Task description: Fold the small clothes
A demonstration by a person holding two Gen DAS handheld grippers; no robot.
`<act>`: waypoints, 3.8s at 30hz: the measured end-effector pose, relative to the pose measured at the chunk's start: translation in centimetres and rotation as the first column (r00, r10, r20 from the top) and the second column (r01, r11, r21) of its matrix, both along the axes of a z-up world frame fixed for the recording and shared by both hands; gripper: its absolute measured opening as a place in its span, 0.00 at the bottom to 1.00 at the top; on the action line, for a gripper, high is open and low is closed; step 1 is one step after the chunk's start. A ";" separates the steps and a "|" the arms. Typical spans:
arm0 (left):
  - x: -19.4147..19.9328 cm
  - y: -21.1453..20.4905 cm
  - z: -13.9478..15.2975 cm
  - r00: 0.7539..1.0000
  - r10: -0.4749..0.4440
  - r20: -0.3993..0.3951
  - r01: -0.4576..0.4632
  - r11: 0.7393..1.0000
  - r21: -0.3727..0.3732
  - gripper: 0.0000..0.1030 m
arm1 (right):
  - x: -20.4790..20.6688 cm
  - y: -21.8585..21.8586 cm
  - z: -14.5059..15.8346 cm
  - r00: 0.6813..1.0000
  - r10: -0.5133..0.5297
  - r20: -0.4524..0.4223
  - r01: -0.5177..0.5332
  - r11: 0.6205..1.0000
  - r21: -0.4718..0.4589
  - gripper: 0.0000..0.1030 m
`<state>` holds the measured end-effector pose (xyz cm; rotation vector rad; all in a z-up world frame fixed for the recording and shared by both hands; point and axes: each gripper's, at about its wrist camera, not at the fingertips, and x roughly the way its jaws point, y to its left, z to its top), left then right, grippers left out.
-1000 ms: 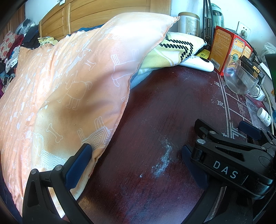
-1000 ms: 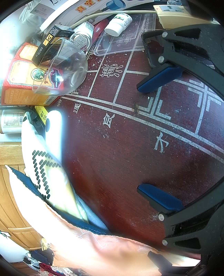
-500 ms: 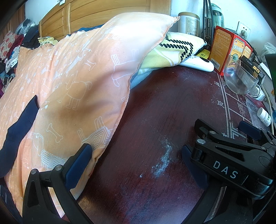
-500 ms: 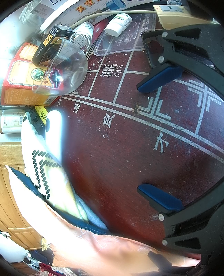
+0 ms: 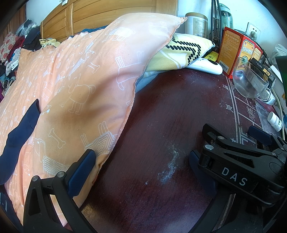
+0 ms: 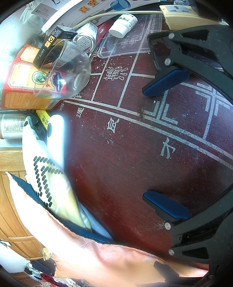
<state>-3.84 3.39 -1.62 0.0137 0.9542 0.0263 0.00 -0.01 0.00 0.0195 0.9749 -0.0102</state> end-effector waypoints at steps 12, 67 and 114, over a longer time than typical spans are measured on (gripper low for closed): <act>0.0 0.0 0.0 1.000 0.000 0.000 0.000 1.000 0.000 1.00 | 0.0 0.0 0.0 1.000 0.000 0.000 0.000 1.000 0.000 1.00; 0.0 0.0 0.0 1.000 0.000 0.000 0.000 1.000 0.000 1.00 | 0.8 0.3 0.0 1.000 0.017 0.010 -0.017 1.000 0.003 1.00; -3.7 1.1 0.2 0.938 -0.348 -0.015 0.347 0.937 -0.029 1.00 | 1.2 -0.5 0.0 1.000 -0.006 0.011 0.005 1.000 0.026 1.00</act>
